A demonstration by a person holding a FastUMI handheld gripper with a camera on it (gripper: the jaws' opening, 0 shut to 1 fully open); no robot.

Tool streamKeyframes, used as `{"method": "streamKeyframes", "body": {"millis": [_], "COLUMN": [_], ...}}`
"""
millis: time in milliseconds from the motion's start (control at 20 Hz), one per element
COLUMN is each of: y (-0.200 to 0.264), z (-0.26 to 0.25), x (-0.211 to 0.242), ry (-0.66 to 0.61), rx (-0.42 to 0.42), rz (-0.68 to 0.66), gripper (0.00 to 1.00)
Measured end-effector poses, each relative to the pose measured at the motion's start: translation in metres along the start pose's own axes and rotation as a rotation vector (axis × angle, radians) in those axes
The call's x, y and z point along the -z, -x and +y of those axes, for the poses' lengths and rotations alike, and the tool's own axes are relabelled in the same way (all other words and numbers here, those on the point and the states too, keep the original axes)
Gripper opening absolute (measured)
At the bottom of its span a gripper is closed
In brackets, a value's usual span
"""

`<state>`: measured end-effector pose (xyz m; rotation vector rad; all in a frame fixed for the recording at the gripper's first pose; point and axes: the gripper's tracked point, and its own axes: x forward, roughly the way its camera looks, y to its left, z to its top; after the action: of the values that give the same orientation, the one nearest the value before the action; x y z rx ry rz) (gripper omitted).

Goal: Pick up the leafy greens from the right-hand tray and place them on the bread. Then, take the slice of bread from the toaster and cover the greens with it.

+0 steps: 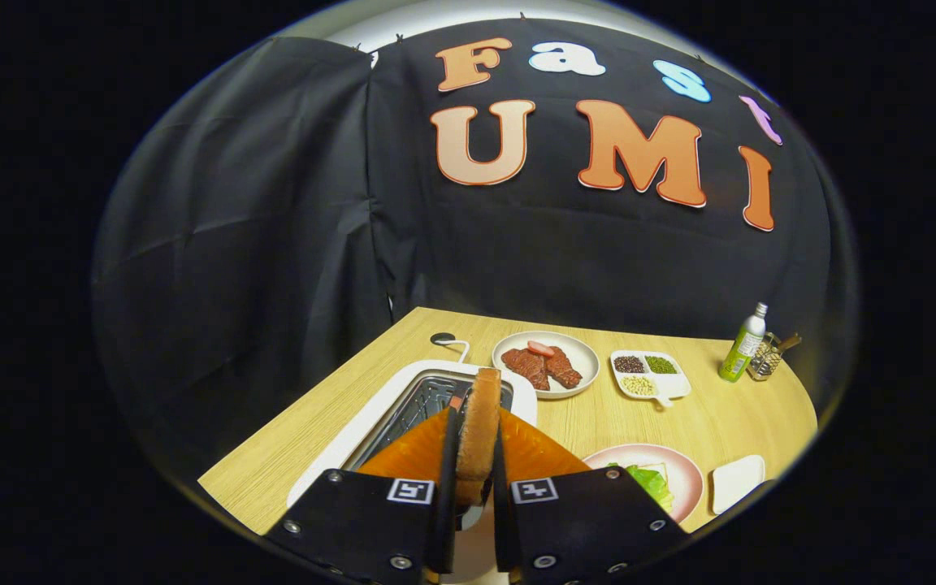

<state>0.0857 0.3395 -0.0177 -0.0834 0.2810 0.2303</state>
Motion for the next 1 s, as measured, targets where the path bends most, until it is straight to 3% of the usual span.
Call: {"method": "streamKeyframes", "body": {"millis": [200, 1000], "y": [0.001, 0.051], "z": [0.006, -0.046], "x": [-0.004, -0.077], "ry": [-0.052, -0.116], "rx": [-0.020, -0.020], "rz": [0.009, -0.143], "gripper": [0.12, 0.08]}}
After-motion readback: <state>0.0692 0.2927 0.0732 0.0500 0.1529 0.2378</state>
